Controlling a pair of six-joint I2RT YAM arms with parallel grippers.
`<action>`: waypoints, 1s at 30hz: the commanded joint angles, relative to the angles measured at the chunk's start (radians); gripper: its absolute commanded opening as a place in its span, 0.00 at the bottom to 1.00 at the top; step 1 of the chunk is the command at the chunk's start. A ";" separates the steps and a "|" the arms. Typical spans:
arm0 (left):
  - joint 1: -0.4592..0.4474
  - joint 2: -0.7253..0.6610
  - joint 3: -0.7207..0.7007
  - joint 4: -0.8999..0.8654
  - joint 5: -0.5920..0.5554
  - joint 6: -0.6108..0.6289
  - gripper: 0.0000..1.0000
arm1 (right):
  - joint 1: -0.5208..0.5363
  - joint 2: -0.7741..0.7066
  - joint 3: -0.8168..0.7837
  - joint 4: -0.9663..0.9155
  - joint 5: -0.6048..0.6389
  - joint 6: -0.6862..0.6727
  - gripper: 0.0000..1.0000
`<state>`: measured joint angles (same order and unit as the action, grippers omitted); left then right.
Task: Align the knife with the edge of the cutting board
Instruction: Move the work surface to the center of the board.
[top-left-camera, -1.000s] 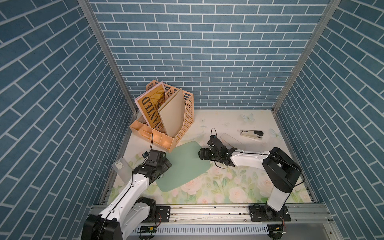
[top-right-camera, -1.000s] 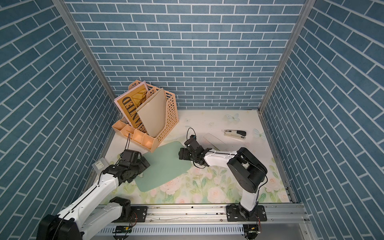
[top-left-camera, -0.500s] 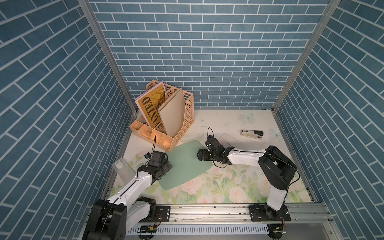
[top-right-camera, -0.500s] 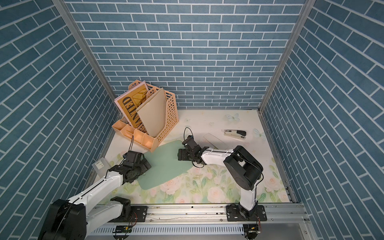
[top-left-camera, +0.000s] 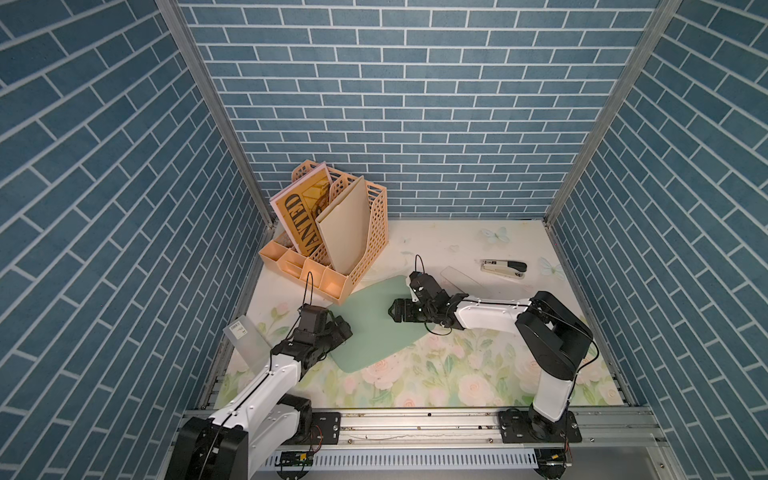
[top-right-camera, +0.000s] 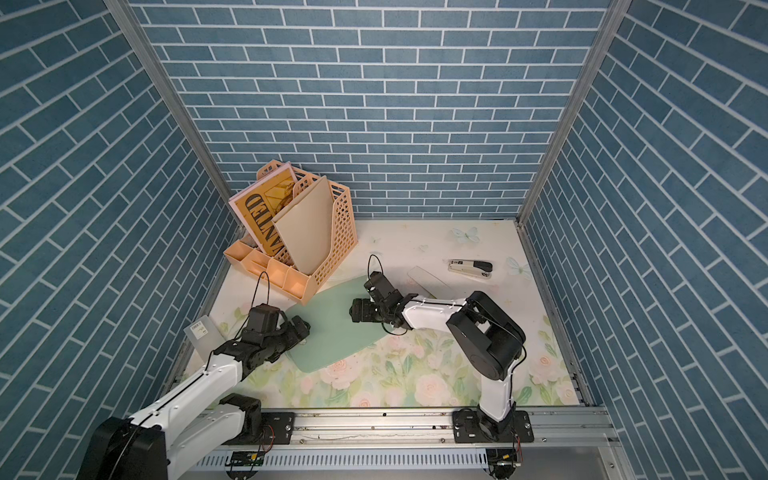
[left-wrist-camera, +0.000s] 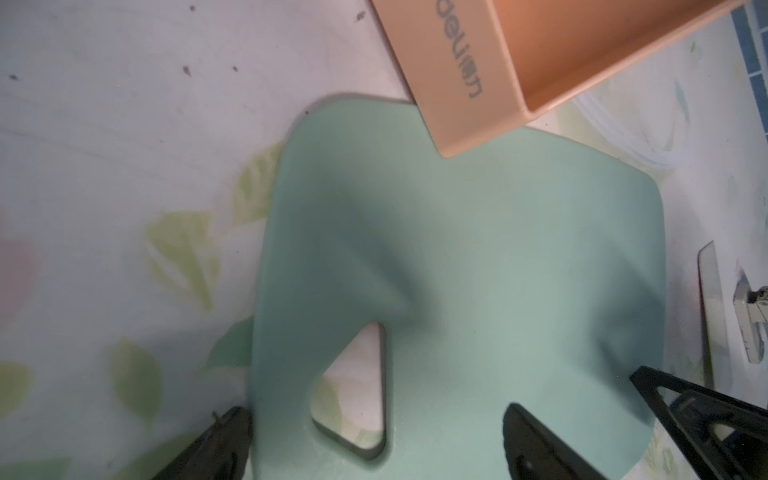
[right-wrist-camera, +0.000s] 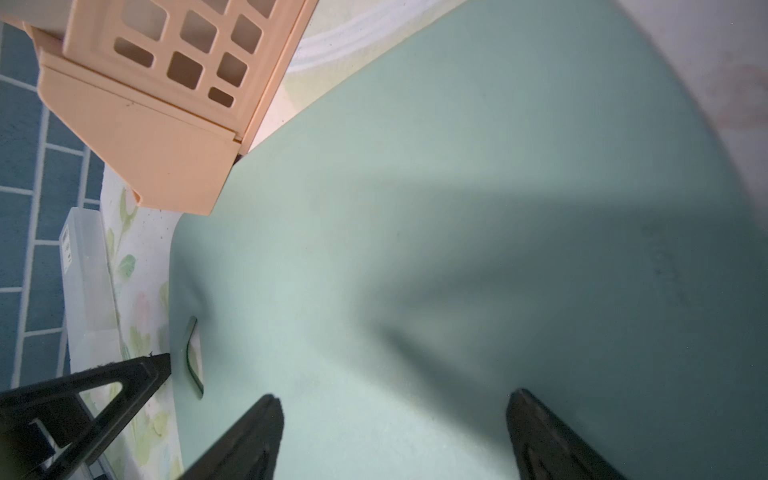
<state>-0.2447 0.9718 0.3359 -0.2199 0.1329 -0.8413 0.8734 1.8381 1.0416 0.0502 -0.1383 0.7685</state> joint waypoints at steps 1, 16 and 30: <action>-0.008 0.019 -0.019 -0.058 0.049 0.004 0.97 | -0.057 -0.060 -0.015 -0.065 0.056 -0.040 0.88; -0.007 0.038 -0.019 -0.063 0.040 0.005 0.98 | -0.110 0.014 -0.067 -0.085 -0.017 -0.027 0.87; -0.011 0.056 -0.041 -0.008 0.084 0.017 0.99 | -0.015 -0.129 -0.213 -0.010 -0.167 0.004 0.87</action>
<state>-0.2432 0.9962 0.3378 -0.2016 0.1089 -0.8150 0.7906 1.7260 0.8776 0.0437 -0.1165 0.7166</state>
